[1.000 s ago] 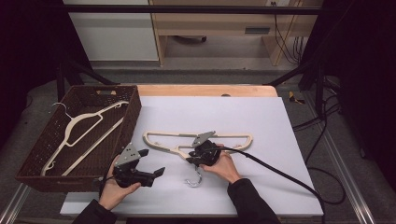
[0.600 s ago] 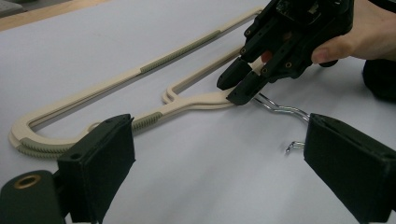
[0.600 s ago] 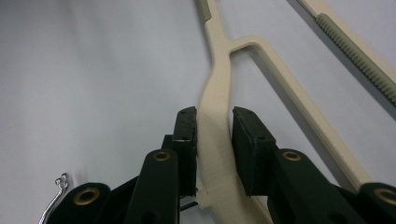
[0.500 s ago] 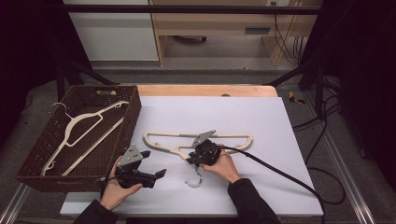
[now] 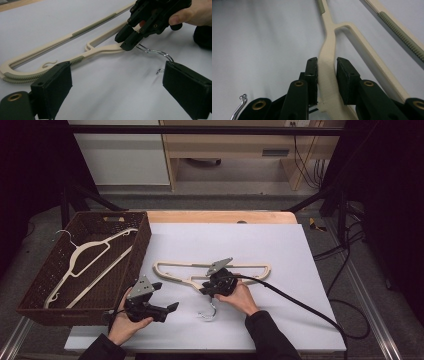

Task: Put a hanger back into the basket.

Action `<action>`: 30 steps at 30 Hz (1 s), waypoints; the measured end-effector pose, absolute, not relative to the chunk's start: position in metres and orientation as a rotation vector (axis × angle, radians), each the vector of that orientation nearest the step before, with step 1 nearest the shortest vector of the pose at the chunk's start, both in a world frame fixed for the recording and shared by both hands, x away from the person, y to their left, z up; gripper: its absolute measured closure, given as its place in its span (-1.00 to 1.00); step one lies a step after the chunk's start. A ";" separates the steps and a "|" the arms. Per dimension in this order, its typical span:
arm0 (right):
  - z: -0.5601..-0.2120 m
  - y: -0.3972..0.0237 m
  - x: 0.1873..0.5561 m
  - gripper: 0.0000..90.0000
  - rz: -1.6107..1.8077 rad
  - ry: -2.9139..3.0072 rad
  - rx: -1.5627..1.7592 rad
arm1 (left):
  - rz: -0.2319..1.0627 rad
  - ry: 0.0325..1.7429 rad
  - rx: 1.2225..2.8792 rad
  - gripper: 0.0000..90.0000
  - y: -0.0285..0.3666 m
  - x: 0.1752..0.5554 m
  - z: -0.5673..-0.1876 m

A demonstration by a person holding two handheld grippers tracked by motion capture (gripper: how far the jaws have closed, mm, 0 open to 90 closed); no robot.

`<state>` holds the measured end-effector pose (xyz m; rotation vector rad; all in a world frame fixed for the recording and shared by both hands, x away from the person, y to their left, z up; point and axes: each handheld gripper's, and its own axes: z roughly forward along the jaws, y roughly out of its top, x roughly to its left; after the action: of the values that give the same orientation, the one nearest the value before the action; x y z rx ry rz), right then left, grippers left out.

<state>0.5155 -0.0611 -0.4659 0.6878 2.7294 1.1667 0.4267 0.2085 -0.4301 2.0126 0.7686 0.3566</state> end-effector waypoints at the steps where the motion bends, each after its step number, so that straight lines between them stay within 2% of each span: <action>1: -0.464 -0.062 0.515 0.60 1.172 2.736 0.681 | 0.357 0.770 2.013 -0.81 0.208 0.427 -0.430; 15: -0.445 -0.068 0.509 0.63 1.221 2.785 0.637 | 0.417 0.729 2.088 -0.77 0.196 0.433 -0.428; 20: -0.439 -0.070 0.507 0.63 1.243 2.794 0.628 | 0.407 0.696 2.145 -0.74 0.187 0.447 -0.421; 25: -0.434 -0.073 0.506 0.63 1.250 2.816 0.612 | 0.478 0.626 2.257 -0.70 0.164 0.457 -0.421; 30: -0.433 -0.073 0.505 0.64 1.241 2.812 0.622 | 0.493 0.575 2.306 -0.64 0.153 0.467 -0.424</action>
<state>0.5050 -0.0730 -0.4328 0.6221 2.8117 1.2414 0.4666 0.1534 -0.4238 2.3064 0.5754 0.4925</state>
